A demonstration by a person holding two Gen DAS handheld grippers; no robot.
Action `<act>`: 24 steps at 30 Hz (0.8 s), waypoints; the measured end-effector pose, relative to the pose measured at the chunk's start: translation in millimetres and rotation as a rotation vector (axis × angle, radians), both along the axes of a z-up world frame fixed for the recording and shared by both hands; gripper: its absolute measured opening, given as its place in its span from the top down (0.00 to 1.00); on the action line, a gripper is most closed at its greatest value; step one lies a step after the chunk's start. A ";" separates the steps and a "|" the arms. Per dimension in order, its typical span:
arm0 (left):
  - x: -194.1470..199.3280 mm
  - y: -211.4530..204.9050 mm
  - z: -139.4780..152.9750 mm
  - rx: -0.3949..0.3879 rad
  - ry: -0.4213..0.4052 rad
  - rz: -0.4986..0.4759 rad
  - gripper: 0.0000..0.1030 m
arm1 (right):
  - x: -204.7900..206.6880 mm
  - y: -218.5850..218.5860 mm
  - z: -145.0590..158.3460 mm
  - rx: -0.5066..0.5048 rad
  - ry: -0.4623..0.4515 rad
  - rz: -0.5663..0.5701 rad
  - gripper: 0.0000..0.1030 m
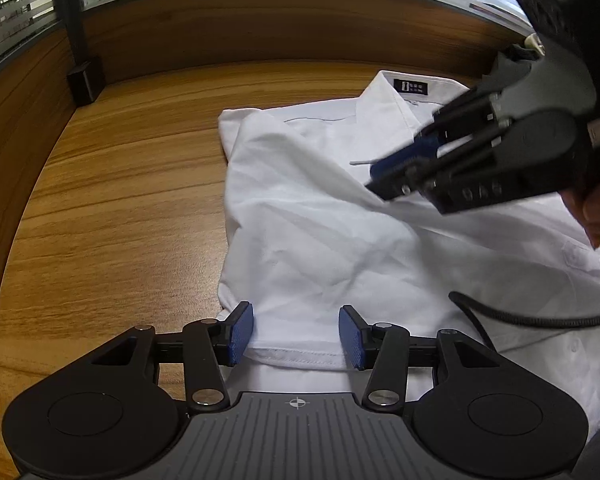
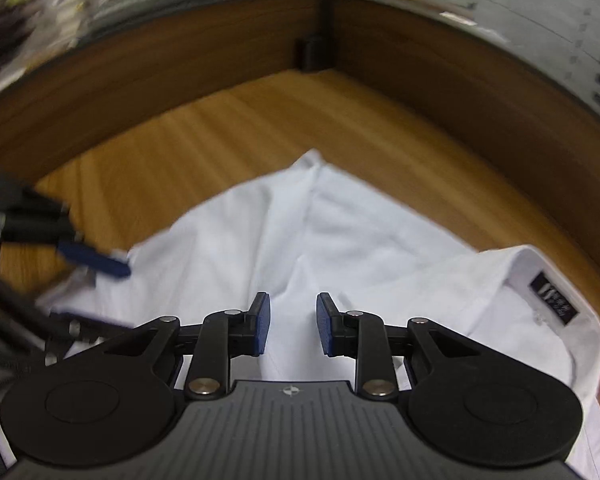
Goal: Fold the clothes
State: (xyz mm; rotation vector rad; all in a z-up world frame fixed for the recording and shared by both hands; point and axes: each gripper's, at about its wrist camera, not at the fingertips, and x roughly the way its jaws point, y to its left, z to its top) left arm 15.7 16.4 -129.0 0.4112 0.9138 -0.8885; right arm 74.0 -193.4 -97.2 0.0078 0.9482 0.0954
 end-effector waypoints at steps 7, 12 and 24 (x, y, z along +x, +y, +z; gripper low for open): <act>-0.4 -2.8 1.7 0.016 -0.003 0.009 0.50 | -5.6 -7.0 -11.2 -0.017 0.031 0.024 0.68; -1.1 -4.5 1.5 0.025 -0.009 -0.001 0.47 | -13.0 -10.8 -14.0 -0.026 0.022 0.069 0.69; -4.7 -3.3 -2.1 0.022 -0.020 -0.010 0.46 | -16.3 -18.4 -11.2 -0.088 0.024 0.039 1.00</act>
